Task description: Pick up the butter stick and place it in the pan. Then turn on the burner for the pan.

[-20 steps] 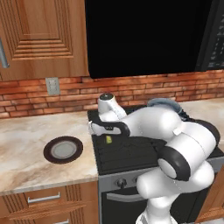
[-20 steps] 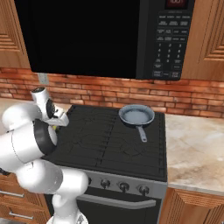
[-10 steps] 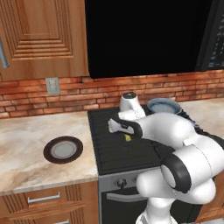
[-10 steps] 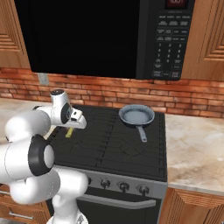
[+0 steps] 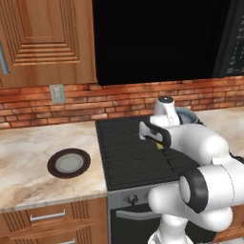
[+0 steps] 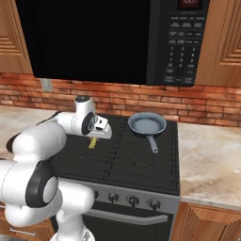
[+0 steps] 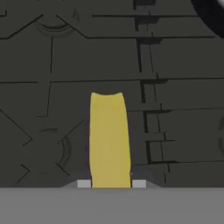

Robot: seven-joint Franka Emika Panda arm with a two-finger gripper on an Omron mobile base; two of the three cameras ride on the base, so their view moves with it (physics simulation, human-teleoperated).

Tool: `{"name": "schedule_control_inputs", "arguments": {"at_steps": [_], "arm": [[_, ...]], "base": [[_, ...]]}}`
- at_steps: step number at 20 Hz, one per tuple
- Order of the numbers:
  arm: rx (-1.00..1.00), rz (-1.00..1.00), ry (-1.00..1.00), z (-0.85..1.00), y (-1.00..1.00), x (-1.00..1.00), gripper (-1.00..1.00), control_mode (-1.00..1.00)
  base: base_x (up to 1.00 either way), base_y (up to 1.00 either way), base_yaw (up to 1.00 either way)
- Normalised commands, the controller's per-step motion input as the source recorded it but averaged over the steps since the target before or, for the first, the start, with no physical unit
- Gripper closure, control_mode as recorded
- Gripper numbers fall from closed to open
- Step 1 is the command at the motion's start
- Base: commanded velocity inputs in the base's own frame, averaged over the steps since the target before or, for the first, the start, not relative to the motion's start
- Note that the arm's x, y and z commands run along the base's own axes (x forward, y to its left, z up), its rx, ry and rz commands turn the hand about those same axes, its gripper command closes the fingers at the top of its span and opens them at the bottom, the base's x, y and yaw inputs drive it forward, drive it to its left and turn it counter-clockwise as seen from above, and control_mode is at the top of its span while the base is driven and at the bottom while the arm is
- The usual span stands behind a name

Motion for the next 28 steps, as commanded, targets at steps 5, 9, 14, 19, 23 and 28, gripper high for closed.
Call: {"name": "schedule_control_inputs", "arguments": {"at_steps": [5,9,14,19,23,28], "arm": [[0.0,0.0,-0.02,0.04,-0.65,0.0,1.0,-1.0],[0.0,0.0,-0.01,0.04,-0.64,0.0,1.0,-1.0],[0.0,0.0,-0.01,0.06,-0.55,0.01,1.0,-1.0],[0.0,0.0,-0.02,0.02,-0.44,0.08,1.0,-1.0],[0.0,0.0,-0.01,0.01,-0.38,0.19,1.0,-1.0],[0.0,0.0,0.0,0.24,-0.32,0.22,1.0,-1.0]], "base": [[0.0,0.0,0.0],[0.0,0.0,0.0],[0.0,0.0,0.0],[0.0,0.0,0.0],[0.0,0.0,0.0],[0.0,0.0,0.0]]}}
